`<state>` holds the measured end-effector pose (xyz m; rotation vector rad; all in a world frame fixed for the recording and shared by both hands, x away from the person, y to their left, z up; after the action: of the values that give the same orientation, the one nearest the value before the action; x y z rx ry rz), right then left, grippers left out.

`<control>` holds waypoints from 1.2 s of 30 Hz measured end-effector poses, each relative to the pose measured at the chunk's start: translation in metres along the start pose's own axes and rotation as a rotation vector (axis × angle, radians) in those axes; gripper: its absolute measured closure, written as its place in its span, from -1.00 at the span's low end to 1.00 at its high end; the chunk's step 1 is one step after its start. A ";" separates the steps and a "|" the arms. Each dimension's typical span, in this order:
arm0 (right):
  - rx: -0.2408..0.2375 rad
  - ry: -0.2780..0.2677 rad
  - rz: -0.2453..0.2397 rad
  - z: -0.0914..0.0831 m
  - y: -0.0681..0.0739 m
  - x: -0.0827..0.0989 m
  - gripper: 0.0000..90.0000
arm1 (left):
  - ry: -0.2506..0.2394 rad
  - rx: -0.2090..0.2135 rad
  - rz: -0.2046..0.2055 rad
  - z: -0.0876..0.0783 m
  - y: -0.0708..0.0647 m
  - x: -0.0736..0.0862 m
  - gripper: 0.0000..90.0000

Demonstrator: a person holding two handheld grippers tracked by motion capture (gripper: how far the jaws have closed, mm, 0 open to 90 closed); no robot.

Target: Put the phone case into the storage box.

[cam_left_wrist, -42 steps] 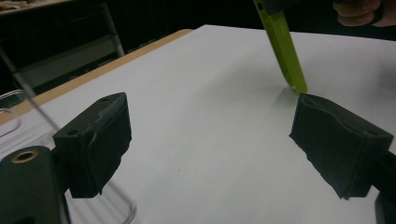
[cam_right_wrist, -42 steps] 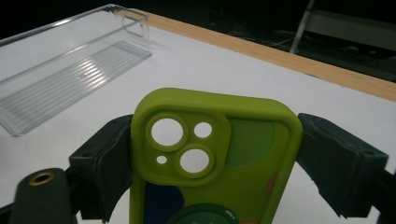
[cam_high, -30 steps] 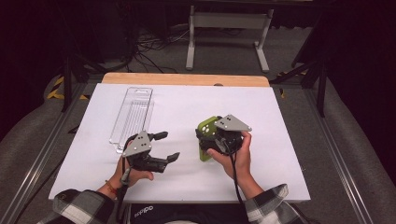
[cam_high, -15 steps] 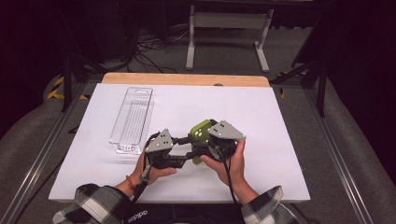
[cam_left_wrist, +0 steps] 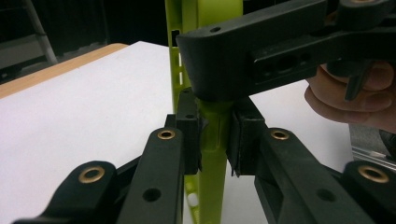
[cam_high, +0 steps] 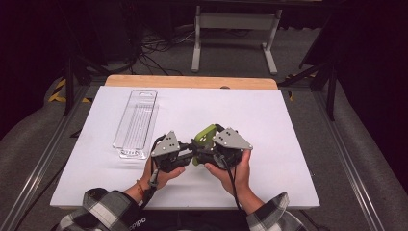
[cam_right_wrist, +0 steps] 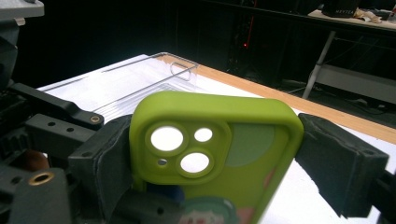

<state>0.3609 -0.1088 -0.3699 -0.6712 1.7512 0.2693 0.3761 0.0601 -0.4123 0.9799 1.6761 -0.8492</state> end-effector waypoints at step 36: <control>0.019 -0.097 -0.141 -0.031 -0.025 0.000 -0.65 | 0.019 -0.063 0.105 -0.015 0.011 -0.002 0.73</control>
<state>0.3497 -0.1449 -0.3567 -0.7521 1.6037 0.1846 0.3805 0.0782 -0.4075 1.0262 1.6427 -0.7159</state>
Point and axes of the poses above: each handheld gripper's, and its own axes: z roughly forward along the jaws, x roughly out of its underside, y roughly to its left, the point moved 2 cm from there along z, roughly forward along the jaws, and after that the axes turned 4 degrees about -z, right-handed, at the moved point
